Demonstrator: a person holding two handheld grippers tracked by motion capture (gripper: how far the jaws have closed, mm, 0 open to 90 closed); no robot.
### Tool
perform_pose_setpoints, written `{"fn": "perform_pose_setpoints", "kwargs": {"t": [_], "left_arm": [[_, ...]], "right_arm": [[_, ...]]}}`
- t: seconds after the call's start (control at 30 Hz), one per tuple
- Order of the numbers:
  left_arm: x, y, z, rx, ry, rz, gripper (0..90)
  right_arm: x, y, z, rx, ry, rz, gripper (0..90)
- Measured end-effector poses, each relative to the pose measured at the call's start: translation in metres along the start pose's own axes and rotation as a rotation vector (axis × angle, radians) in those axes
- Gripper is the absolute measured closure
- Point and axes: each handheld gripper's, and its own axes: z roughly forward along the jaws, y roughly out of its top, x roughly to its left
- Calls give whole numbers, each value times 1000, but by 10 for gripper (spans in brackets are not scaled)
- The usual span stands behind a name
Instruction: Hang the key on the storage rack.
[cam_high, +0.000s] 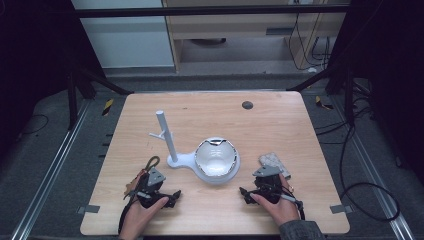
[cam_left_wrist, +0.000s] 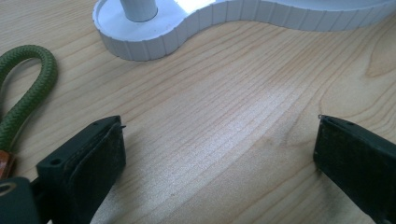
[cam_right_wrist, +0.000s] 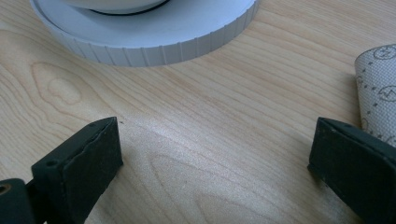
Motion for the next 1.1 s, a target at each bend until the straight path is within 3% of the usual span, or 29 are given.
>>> {"fn": "perform_pose_setpoints", "kwargs": {"t": [0.23, 0.33, 0.4, 0.5, 0.67, 0.73, 0.9, 1.0, 1.1], "left_arm": [[-1, -1, -1, -2, -2, -2, 11], [0, -4, -5, -18, -24, 7, 49], [2, -4, -8, -32, -22, -8, 54], [9, 3, -22, -12, 18, 13, 72], [26, 14, -36, 38, 55, 11, 86], [35, 20, -42, 74, 92, 11, 86], [60, 29, -50, 143, 142, -37, 96], [73, 31, -50, 197, 151, -58, 97], [80, 34, -52, 218, 159, -68, 120]], "right_arm": [[0, 1, 1, 2, 1, -3, 21], [0, 1, 1, 2, -1, 0, 20], [0, 1, 1, 2, -3, 0, 20], [1, 1, 1, 1, -1, 2, 20], [1, 1, 1, 2, 0, 1, 19], [1, 0, 0, 3, -1, 3, 19], [1, 0, 0, 3, 0, 3, 19], [1, 0, 0, 3, 0, 3, 19], [1, 0, 0, 3, -1, 3, 18]]}}
